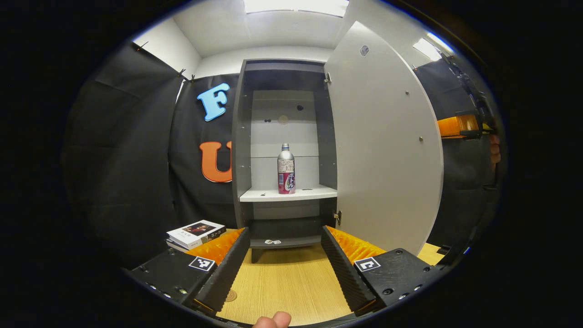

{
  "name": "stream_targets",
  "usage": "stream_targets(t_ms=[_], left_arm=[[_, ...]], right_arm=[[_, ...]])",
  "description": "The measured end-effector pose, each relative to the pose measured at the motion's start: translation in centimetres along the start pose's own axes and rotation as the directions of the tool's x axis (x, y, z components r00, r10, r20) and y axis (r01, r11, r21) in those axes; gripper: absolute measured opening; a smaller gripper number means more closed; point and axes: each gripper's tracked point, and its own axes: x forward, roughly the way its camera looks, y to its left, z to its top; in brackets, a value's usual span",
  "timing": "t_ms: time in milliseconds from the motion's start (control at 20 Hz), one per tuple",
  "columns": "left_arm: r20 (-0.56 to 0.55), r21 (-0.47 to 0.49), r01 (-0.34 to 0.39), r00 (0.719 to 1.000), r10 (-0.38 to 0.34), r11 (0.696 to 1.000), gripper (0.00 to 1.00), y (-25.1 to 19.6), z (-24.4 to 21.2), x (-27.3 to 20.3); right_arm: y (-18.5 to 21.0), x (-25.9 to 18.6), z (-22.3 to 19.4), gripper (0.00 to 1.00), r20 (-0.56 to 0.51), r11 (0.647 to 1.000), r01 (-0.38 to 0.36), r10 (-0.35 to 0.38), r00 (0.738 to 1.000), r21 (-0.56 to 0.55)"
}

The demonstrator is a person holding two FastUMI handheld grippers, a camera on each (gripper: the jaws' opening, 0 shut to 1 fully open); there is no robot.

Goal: Open the cabinet door with the right hand, grasp the bottle in the cabinet with the left hand and place it on the coaster, then close the cabinet door with the right hand.

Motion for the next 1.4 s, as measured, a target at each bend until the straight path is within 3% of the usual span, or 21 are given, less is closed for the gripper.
stream_targets(t_ms=[250, 350, 500, 600, 750, 800, 1050, 1400], left_arm=[[0.007, -0.020, -0.012, 1.000, 0.012, 1.000, 0.95, 0.3, 0.1, 0.1], [0.010, -0.024, -0.014, 1.000, 0.014, 1.000, 0.95, 0.3, 0.4, 0.0], [0.024, -0.020, -0.018, 1.000, 0.019, 1.000, 0.95, 0.5, 0.9, 0.0], [0.031, -0.017, -0.028, 0.999, 0.028, 0.999, 0.95, 0.7, 1.1, 0.1], [0.035, -0.021, -0.029, 0.999, 0.029, 0.999, 0.95, 1.0, 1.4, 1.0], [0.040, -0.017, -0.026, 0.999, 0.027, 1.000, 0.95, 0.9, 1.8, 1.4], [0.057, 0.021, -0.010, 0.998, 0.009, 1.000, 0.95, 0.5, 3.2, 5.7], [0.146, 0.073, 0.000, 0.989, -0.011, 0.997, 0.96, 0.7, 6.9, 16.3]], right_arm=[[-2.8, -1.8, -0.6, 0.04, 0.019, 0.997, 0.079, -0.080, 0.997, 0.004], [-2.4, -2.0, -0.5, 0.04, 0.031, 0.998, 0.062, -0.062, 0.998, 0.014], [-2.6, -1.3, -1.3, 0.38, 0.036, 0.998, 0.060, -0.061, 0.997, 0.025], [-3.1, -1.1, -1.9, 0.51, 0.036, 0.997, 0.066, -0.068, 0.997, 0.041], [-3.6, -1.1, -1.6, 0.64, 0.061, 0.995, 0.064, -0.069, 0.996, 0.076], [-3.5, -1.1, -1.7, 0.72, 0.062, 0.994, 0.053, -0.059, 0.996, 0.092], [-5.2, -1.2, -2.0, 0.89, 0.070, 0.992, 0.059, -0.067, 0.995, 0.116], [-5.7, -0.2, -2.9, 0.88, 0.057, 0.991, 0.069, -0.076, 0.995, 0.111]])
